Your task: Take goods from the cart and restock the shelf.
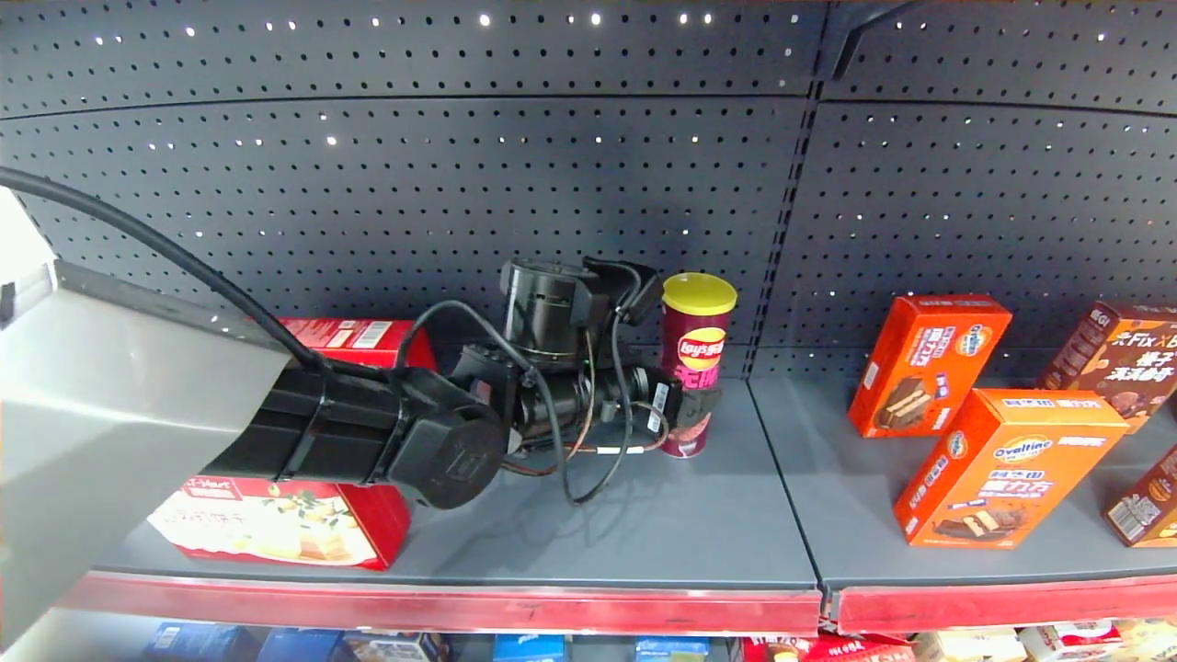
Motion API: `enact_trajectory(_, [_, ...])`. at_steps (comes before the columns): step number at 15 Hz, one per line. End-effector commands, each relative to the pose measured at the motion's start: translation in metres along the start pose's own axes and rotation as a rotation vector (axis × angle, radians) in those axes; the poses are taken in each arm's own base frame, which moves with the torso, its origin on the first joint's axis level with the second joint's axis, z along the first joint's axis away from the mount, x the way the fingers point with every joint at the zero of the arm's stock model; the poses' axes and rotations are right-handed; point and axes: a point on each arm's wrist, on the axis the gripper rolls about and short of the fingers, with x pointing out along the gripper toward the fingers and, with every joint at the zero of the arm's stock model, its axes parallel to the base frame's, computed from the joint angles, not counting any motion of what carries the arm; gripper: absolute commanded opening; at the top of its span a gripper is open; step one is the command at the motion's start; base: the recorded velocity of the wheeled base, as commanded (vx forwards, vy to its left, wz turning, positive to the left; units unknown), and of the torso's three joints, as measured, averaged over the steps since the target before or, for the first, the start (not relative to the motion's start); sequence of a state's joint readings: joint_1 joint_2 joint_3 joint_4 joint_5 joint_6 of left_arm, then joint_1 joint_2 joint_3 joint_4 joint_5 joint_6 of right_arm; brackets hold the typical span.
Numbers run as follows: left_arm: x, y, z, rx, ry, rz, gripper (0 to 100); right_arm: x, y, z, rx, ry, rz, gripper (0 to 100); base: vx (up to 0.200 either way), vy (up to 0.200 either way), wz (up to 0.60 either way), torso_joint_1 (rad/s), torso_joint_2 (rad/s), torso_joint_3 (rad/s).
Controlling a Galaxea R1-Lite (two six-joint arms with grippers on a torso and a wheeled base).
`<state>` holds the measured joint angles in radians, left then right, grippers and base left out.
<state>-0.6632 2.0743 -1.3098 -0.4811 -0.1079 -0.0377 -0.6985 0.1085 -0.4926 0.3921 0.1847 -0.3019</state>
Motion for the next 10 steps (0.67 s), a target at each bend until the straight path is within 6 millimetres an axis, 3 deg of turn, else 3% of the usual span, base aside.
enact_trajectory(1, [0.010,-0.004,-0.003,-0.011,0.001,-0.003,100,0.002,0.000,0.000,0.002,0.012,0.007,0,0.000,0.000,0.00,0.000,0.00,0.000])
enact_trajectory(10, [0.042,0.006,-0.003,-0.030,-0.037,0.047,100,0.006,0.000,-0.006,-0.019,0.026,0.020,0,0.000,0.000,0.00,0.000,0.00,0.000])
